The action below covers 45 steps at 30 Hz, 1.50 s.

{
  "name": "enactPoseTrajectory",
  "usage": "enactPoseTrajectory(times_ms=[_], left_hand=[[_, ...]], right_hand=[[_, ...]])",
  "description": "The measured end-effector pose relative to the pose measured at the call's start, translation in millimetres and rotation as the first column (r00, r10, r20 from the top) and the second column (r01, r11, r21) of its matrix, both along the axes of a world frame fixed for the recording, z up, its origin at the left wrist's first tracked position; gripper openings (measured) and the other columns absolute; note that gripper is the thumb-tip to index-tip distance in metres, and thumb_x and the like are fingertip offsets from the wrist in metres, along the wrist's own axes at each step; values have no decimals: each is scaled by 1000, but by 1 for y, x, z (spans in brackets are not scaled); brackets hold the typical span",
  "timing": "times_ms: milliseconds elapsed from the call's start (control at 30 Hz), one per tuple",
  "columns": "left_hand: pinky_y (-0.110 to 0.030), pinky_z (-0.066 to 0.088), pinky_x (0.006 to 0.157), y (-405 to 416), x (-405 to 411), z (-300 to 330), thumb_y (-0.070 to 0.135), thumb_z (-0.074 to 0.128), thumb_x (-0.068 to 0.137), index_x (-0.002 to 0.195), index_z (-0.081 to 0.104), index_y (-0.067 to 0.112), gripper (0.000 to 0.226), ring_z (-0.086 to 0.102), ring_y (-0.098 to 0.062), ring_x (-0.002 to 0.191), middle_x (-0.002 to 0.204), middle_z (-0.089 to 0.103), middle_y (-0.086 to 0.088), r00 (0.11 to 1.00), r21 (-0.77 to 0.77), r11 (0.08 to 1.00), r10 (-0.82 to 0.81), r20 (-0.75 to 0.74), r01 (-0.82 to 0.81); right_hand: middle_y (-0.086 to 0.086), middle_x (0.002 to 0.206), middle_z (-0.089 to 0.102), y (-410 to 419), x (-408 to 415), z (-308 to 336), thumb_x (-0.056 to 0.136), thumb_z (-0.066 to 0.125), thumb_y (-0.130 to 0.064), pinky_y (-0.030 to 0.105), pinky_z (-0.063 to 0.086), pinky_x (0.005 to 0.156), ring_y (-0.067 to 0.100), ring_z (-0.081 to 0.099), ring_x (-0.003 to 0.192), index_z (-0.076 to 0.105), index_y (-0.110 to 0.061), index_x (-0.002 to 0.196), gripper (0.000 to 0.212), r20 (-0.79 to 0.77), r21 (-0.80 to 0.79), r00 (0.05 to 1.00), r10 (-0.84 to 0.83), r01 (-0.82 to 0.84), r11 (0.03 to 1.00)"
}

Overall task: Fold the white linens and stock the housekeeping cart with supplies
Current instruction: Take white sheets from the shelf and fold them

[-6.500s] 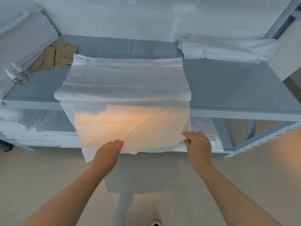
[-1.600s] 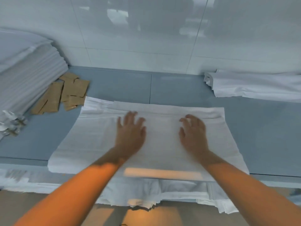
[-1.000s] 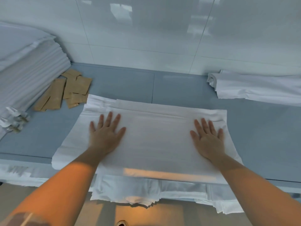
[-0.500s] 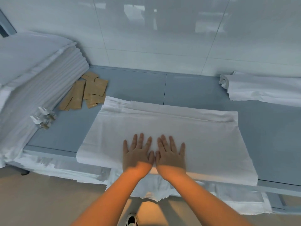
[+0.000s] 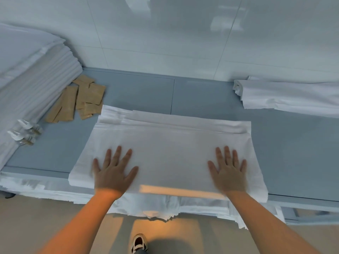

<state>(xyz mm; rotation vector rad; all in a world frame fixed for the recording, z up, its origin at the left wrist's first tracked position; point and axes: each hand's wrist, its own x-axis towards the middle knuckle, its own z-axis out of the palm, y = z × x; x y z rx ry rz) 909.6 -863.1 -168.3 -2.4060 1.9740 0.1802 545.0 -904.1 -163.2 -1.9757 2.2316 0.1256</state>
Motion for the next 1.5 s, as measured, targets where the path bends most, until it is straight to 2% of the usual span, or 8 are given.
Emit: enactPoseTrajectory(times_ms=[267, 533, 667, 867, 1067, 1167, 1367, 1500], left_hand=[[-59, 9, 111, -21, -5, 9, 73, 6, 82, 148, 18, 47, 72, 11, -26, 147, 159, 15, 7, 991, -65, 989, -134, -14, 133], [-58, 2, 113, -60, -12, 0, 75, -5, 80, 142, -12, 55, 66, -1, -22, 148, 159, -4, 15, 959, -33, 960, -278, 50, 280], [-56, -2, 114, -82, -16, -3, 76, -8, 79, 135, -24, 59, 61, -8, -19, 148, 156, -16, 18, 935, -14, 936, -351, 52, 353], [-51, -10, 115, -143, -20, -2, 72, -11, 81, 136, -24, 57, 58, -16, -13, 145, 158, -14, 16, 907, 3, 907, -421, 21, 421], [-56, -14, 113, -195, -61, -2, 71, 6, 86, 152, -6, 31, 78, -15, -34, 145, 159, -9, -14, 995, -33, 996, 85, -52, -86], [-56, -9, 114, -209, -68, -5, 73, 4, 82, 152, -5, 21, 88, -5, -31, 147, 159, 0, -18, 990, -26, 993, 113, -82, -116], [-51, -3, 116, -235, -63, -12, 77, 7, 79, 152, 5, 26, 89, -1, -26, 148, 160, 2, -13, 997, -52, 999, -15, -80, 11], [-49, -6, 116, -248, -56, -14, 73, 4, 78, 152, 1, 32, 84, -4, -21, 148, 161, -2, -8, 993, -50, 996, -84, -86, 79]], right_hand=[[1, 162, -4, -23, -28, 9, 98, 19, -53, 53, -5, 117, 24, -7, 148, 0, -30, 153, 62, -13, -35, 1000, 22, -22, 999], [-8, 160, -7, -90, -4, 22, 98, 26, -56, 49, -5, 118, 15, -6, 148, 6, -39, 151, 60, -77, 37, 733, 675, -675, 737], [-11, 158, -16, -116, 12, 21, 95, 17, -63, 53, -9, 117, 15, -13, 147, -4, -44, 149, 61, -146, 87, 710, 689, -684, 724], [-18, 153, -27, -103, 20, 4, 84, -9, -71, 54, -11, 115, 14, -22, 145, -28, -52, 137, 60, -83, 24, 863, 498, -498, 867], [-17, 148, -36, -73, 26, 0, 84, -10, -68, 54, -12, 115, 15, -30, 141, -37, -49, 133, 59, -43, -9, 945, 324, -325, 946], [-16, 144, -43, -64, 24, -7, 83, -12, -67, 53, -17, 113, 16, -35, 138, -39, -46, 133, 61, -56, -3, 959, 279, -280, 960], [-11, 156, -15, -147, 85, 3, 103, 23, -33, 38, -9, 120, 11, -18, 144, 5, -20, 153, 55, 98, -202, 777, 622, -596, 777], [-9, 160, 5, -219, 149, 9, 105, 23, -27, 31, -5, 119, 5, -2, 147, 13, -22, 153, 49, 169, -164, 707, 686, -666, 727]])
